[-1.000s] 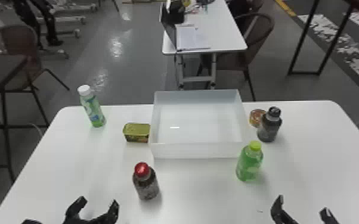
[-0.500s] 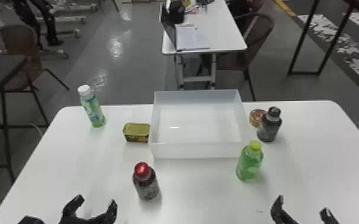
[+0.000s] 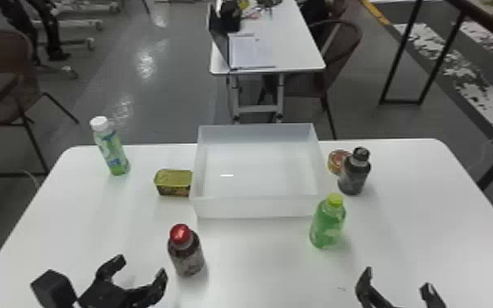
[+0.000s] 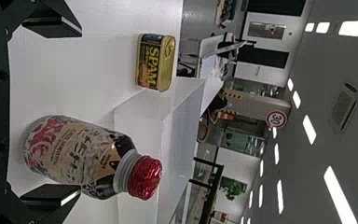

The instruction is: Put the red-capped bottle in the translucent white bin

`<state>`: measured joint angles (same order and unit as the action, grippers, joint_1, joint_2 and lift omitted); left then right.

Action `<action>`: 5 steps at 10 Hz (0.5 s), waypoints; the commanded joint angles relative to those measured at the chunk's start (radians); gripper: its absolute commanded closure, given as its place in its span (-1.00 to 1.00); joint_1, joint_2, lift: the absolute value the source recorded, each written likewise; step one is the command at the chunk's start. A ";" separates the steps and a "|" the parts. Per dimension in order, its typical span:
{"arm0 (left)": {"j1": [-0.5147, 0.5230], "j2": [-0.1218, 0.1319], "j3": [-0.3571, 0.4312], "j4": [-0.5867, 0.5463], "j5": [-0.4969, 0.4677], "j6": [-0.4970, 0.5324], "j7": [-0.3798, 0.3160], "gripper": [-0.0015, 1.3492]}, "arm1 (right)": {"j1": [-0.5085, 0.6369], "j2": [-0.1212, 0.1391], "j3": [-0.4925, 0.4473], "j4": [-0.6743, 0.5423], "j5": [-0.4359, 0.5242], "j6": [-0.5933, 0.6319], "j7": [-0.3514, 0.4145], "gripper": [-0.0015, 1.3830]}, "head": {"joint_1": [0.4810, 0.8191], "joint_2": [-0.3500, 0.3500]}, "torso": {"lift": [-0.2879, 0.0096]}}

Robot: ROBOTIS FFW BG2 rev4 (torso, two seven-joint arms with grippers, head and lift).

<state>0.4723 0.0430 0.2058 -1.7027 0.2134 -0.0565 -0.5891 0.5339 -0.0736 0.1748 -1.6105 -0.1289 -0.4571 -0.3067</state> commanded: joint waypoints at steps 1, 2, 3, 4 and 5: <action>-0.029 0.028 -0.006 0.000 -0.025 0.067 -0.032 -0.81 | 0.000 0.000 0.000 0.001 0.000 0.000 0.000 -0.72 | 0.27 0.07 | 0.43; -0.061 0.029 0.004 0.000 -0.057 0.113 -0.081 -0.81 | 0.000 0.002 0.000 0.001 0.000 0.000 0.000 -0.72 | 0.27 0.04 | 0.43; -0.096 0.020 0.020 0.000 -0.114 0.165 -0.156 -0.81 | 0.000 0.002 0.000 0.001 0.000 0.000 0.000 -0.72 | 0.27 0.02 | 0.43; -0.132 0.012 0.030 0.001 -0.183 0.193 -0.224 -0.81 | -0.002 0.002 0.000 0.001 0.000 0.000 0.001 -0.72 | 0.27 -0.01 | 0.43; -0.162 0.017 0.029 0.012 -0.204 0.213 -0.261 -0.81 | -0.003 0.002 0.000 0.001 -0.001 0.000 0.000 -0.72 | 0.27 -0.03 | 0.43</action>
<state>0.3285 0.0582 0.2337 -1.6950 0.0275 0.1434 -0.8502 0.5319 -0.0721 0.1748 -1.6090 -0.1292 -0.4571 -0.3067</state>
